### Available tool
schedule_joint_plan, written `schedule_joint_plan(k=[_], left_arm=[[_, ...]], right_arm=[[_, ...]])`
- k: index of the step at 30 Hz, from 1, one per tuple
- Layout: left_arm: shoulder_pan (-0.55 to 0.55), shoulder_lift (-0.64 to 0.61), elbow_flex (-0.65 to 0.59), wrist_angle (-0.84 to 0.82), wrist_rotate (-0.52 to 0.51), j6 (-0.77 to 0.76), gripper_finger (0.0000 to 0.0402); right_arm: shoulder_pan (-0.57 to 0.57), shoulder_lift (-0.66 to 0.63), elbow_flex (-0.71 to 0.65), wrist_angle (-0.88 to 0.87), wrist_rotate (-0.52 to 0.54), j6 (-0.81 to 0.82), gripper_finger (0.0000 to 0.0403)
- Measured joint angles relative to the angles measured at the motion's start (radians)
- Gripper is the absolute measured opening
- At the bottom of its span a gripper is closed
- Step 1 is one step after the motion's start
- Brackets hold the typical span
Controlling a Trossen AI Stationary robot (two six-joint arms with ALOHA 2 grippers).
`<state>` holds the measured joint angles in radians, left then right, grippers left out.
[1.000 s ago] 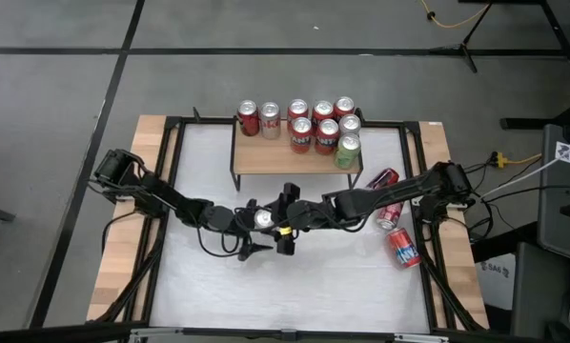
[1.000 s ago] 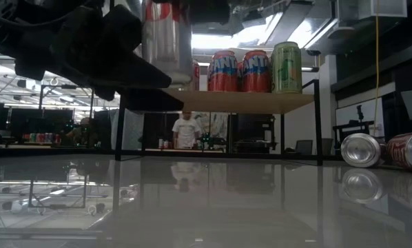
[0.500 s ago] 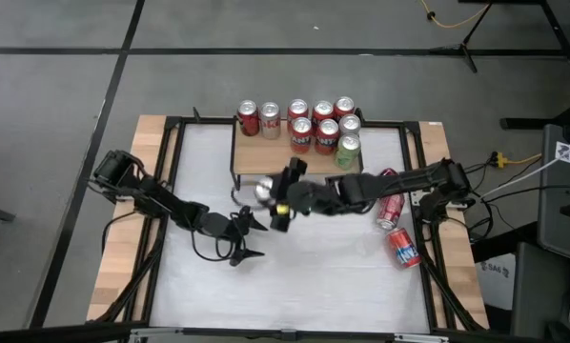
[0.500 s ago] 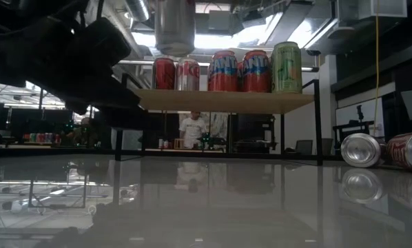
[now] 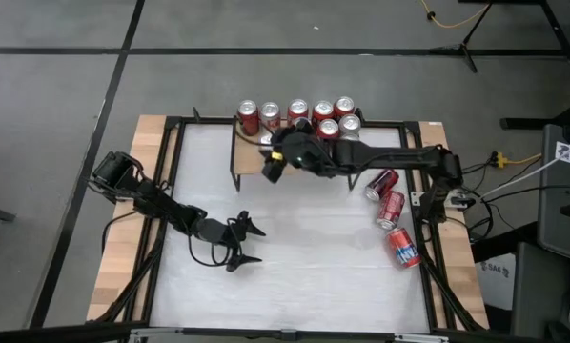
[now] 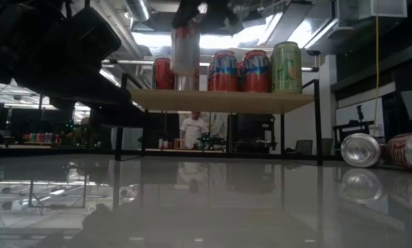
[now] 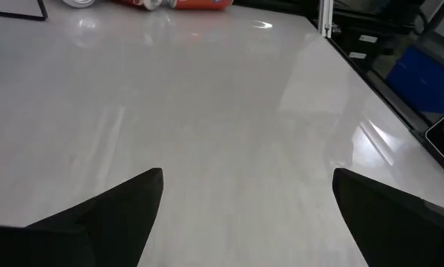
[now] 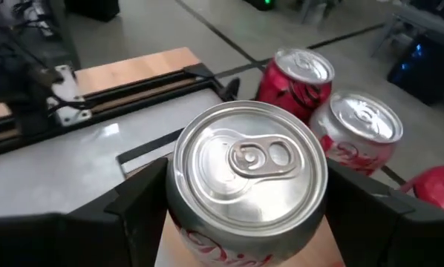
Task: Place canned beverage on shelf
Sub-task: Put the red white soda can on the shelf aligned with the other red white soda can
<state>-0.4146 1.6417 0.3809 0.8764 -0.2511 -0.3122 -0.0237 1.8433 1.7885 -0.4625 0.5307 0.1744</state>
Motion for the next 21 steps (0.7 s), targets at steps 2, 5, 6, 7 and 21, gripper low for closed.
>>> schedule_joint_plan(k=[2,5,6,7,21], left_arm=[[-0.001,0.000,0.000,0.000,-0.002,0.000,0.0386],[-0.001,0.000,0.000,0.000,-0.004,0.000,0.0386],[-0.001,0.000,0.000,0.000,-0.007,0.000,0.0386],[-0.001,0.000,0.000,0.000,-0.015,0.000,0.0386],[-0.001,0.000,0.000,0.000,-0.025,0.000,0.0386]], right_arm=[[-0.013,0.008,0.000,-0.005,-0.006,0.008,0.0289],[-0.024,0.025,0.000,0.015,-0.009,0.010,0.0289],[-0.025,0.034,-0.001,0.012,-0.009,0.010,0.0289],[-0.025,0.039,-0.001,0.016,-0.003,0.010,0.0289],[-0.091,0.060,-0.004,-0.025,-0.061,0.069,0.0289]])
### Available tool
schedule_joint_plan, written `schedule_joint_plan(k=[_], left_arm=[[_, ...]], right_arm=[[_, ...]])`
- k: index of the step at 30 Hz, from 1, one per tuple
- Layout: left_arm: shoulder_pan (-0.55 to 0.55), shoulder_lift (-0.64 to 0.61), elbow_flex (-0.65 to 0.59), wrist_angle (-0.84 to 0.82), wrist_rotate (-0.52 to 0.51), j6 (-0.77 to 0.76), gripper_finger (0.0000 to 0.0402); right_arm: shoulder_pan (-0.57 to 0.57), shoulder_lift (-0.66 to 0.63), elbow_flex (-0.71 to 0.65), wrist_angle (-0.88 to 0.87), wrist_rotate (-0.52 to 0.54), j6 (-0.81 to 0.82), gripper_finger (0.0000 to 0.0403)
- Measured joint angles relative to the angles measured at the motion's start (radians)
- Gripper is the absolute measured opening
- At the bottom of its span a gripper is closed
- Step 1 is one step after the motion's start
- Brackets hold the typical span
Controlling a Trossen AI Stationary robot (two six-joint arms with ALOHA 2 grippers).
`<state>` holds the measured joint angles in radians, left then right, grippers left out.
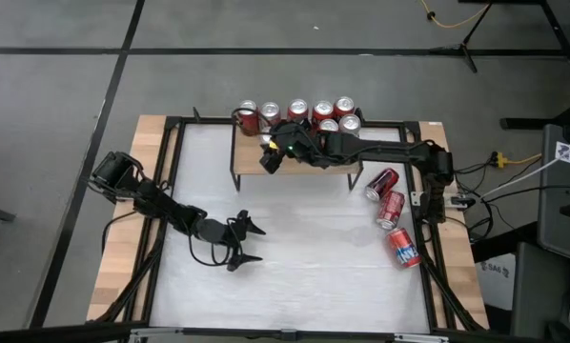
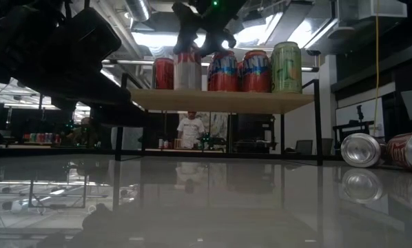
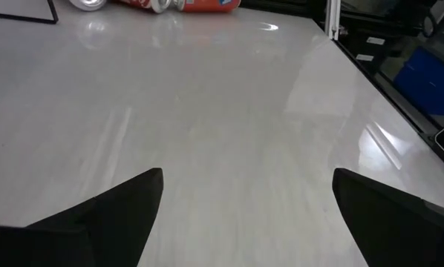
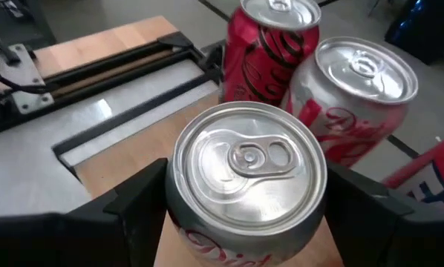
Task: Place canned beverage on shelf
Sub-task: Put the red white soda can on the shelf aligned with the other red white soda can
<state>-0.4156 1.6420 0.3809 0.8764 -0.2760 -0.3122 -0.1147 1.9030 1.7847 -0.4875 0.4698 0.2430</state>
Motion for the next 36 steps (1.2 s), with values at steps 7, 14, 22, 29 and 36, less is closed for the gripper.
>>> schedule_joint_plan(k=[7,14,22,29,36], left_arm=[[0.000,0.000,0.000,0.000,0.003,0.000,0.0386],[0.000,0.000,0.000,0.000,0.004,0.000,0.0386],[0.000,0.000,0.000,0.000,0.004,0.000,0.0386],[0.000,0.000,0.000,0.000,0.004,0.000,0.0386],[0.000,0.000,0.000,0.000,0.004,0.000,0.0386]], right_arm=[[0.001,0.000,-0.011,0.015,-0.007,-0.004,0.0289],[0.003,0.000,-0.011,0.016,-0.018,-0.004,0.0311],[0.003,0.000,-0.012,0.019,-0.017,-0.005,0.0355],[0.003,0.000,0.005,0.016,-0.017,-0.012,0.0357],[0.003,-0.001,0.093,0.005,-0.018,-0.016,0.0358]])
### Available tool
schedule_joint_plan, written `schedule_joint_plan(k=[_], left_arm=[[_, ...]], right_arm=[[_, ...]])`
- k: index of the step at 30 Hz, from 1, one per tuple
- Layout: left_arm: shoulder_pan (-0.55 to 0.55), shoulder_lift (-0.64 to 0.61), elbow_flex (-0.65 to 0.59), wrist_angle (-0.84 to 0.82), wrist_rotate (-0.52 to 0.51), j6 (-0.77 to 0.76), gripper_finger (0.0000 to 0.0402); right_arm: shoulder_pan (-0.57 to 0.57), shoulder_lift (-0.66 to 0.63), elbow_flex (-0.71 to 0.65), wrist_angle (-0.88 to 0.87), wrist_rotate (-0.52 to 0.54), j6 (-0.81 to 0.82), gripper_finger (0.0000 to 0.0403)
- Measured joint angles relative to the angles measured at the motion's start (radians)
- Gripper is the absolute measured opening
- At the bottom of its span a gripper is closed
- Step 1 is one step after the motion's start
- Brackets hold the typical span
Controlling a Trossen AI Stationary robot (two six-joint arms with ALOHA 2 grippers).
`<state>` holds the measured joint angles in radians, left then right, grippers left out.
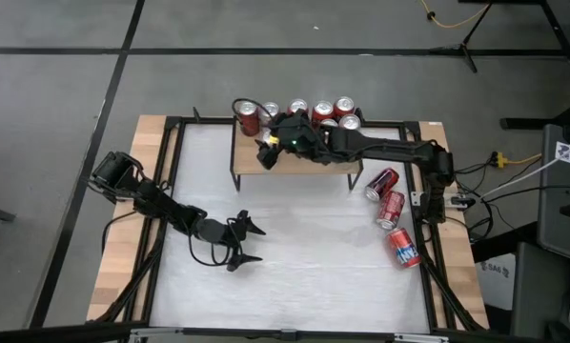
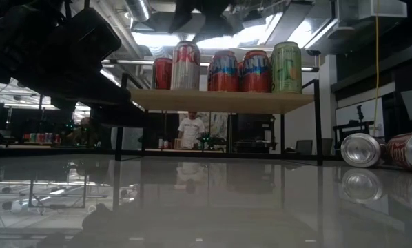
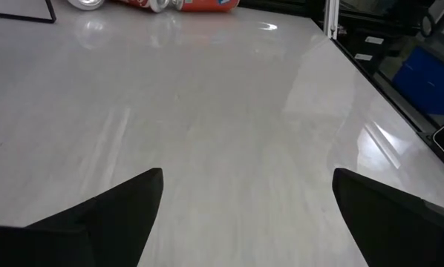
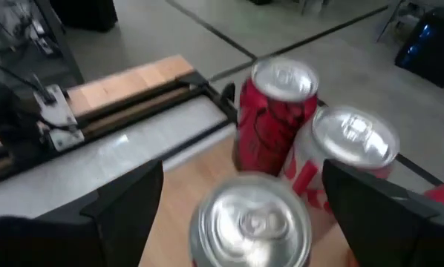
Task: Place canned beverage on shelf
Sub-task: Put the red white soda can on the shelf aligned with the other red white soda can
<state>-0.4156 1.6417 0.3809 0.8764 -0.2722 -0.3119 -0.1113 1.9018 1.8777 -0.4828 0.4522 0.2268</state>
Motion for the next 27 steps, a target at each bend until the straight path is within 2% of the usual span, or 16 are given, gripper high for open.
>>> schedule_joint_plan(k=[5,13,19,27], left_arm=[[0.000,0.000,0.000,0.000,0.000,0.000,0.0386],[0.000,0.000,0.000,0.000,0.000,0.000,0.0386],[0.000,0.000,0.000,0.000,0.001,0.000,0.0386],[0.000,0.000,0.003,0.013,0.002,0.000,0.0386]], right_arm=[[0.028,-0.001,0.070,-0.056,-0.028,-0.006,0.0358],[0.174,-0.002,0.076,-0.109,-0.074,-0.077,0.0358],[0.239,0.051,0.076,-0.164,0.032,-0.024,0.0358],[0.216,0.163,0.075,-0.180,0.061,-0.018,0.0358]])
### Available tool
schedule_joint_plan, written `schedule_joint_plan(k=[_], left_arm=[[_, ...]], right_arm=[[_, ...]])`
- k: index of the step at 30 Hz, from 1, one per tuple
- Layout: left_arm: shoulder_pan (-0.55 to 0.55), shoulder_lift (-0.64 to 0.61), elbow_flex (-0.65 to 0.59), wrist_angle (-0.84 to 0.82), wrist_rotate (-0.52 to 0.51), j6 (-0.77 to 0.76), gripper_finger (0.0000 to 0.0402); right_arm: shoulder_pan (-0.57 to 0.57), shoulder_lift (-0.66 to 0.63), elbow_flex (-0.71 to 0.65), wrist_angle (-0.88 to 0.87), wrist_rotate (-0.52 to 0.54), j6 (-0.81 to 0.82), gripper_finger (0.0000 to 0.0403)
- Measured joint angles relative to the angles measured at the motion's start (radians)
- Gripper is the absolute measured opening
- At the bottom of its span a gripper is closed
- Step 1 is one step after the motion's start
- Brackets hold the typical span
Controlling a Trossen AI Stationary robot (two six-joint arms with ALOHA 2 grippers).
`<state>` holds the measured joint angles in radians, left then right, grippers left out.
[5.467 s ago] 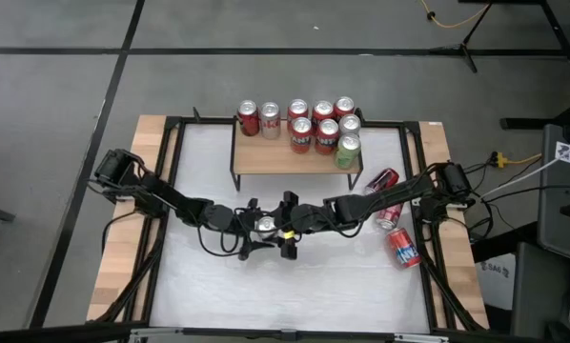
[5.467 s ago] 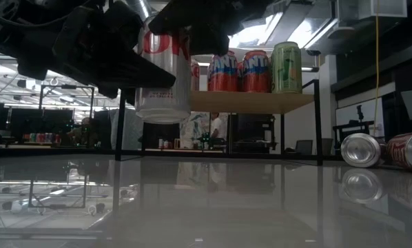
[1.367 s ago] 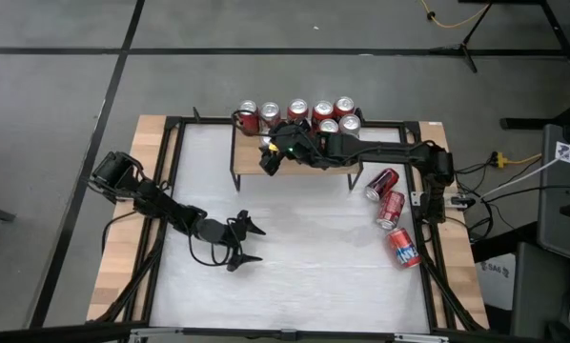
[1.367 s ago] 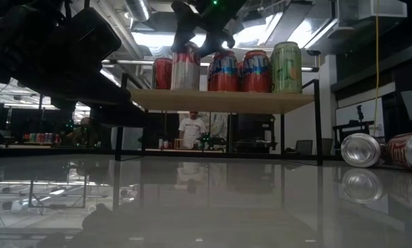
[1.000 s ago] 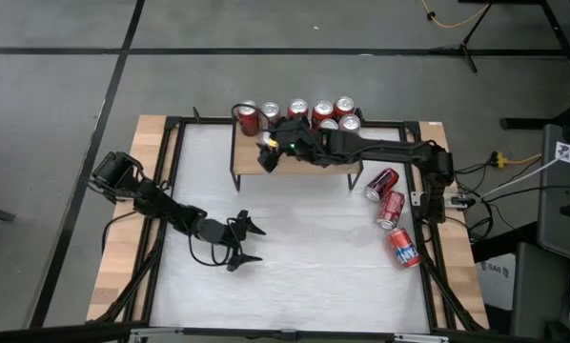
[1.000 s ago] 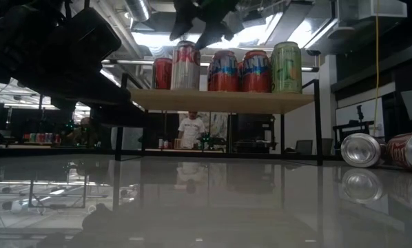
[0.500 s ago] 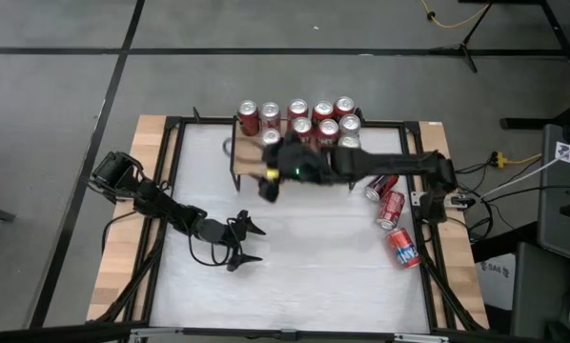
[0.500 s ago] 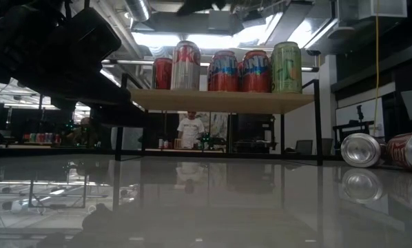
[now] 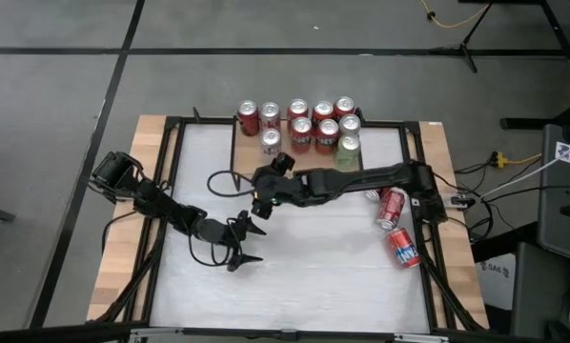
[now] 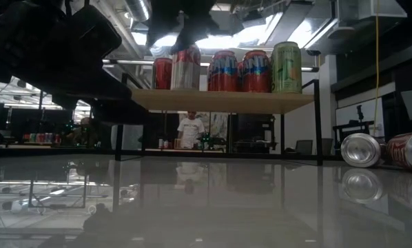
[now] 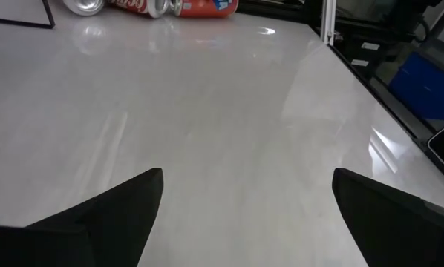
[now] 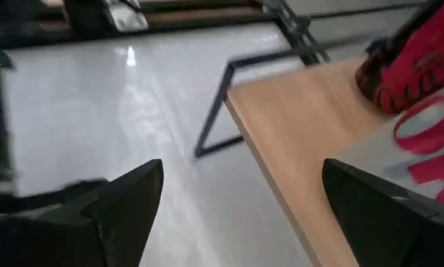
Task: Place canned beverage on shelf
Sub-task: Put the red white soda can on the shelf aligned with the other red white soda can
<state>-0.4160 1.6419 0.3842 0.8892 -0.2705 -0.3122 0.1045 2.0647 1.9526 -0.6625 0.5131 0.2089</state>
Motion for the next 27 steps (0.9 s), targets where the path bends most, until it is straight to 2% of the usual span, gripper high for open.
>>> schedule_joint_plan(k=[16,27], left_arm=[[0.000,0.000,0.000,0.002,0.000,0.000,0.0386],[0.000,0.000,0.000,0.002,-0.001,0.000,0.0386]], right_arm=[[-0.112,0.019,0.000,-0.027,-0.018,0.020,0.0358],[-0.146,0.019,0.000,-0.027,-0.032,-0.005,0.0358]])
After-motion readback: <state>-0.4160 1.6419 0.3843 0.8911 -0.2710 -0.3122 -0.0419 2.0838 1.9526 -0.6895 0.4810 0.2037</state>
